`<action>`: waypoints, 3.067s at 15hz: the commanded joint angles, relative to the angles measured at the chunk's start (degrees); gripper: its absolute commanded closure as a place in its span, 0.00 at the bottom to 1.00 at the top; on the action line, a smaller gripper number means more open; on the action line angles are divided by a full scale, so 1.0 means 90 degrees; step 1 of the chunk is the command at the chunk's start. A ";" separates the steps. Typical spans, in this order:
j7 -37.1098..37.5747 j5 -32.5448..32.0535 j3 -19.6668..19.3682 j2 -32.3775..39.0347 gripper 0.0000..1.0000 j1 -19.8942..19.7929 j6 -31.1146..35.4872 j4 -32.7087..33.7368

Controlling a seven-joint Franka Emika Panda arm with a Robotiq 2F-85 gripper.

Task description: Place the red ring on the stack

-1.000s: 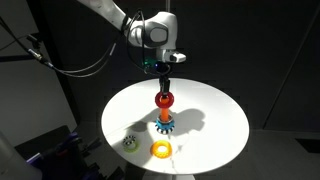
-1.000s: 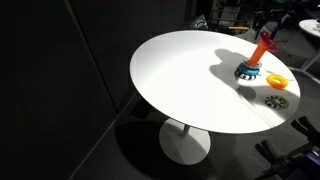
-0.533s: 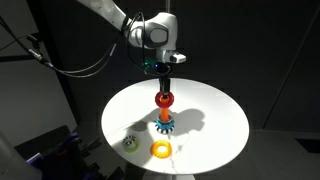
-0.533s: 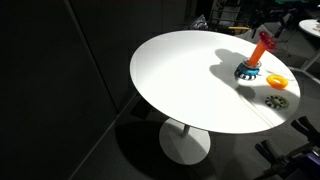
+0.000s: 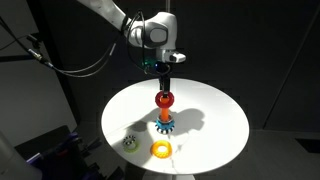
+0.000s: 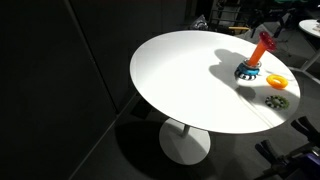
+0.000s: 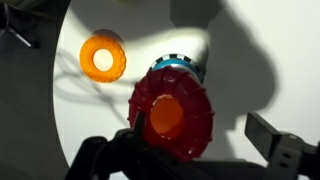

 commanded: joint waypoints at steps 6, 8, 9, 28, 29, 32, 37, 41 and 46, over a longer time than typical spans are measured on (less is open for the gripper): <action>-0.0191 0.0230 0.0096 -0.0121 0.00 -0.0065 0.0436 -0.0092; -0.0199 0.0251 0.0107 -0.0100 0.00 -0.0059 0.0547 -0.0102; -0.0220 0.0275 0.0118 -0.0094 0.00 -0.0061 0.0595 -0.0110; -0.0506 0.0428 0.0219 -0.0111 0.00 -0.0075 0.1077 -0.0363; -0.0501 0.0433 0.0216 -0.0132 0.00 -0.0074 0.1070 -0.0373; -0.0500 0.0464 0.0220 -0.0160 0.00 -0.0075 0.1061 -0.0376; -0.0678 0.0640 0.0261 -0.0166 0.00 -0.0104 0.1196 -0.0419; -0.0902 0.0834 0.0301 -0.0165 0.00 -0.0128 0.1372 -0.0491; -0.1187 0.1057 0.0348 -0.0217 0.00 -0.0151 0.1482 -0.0572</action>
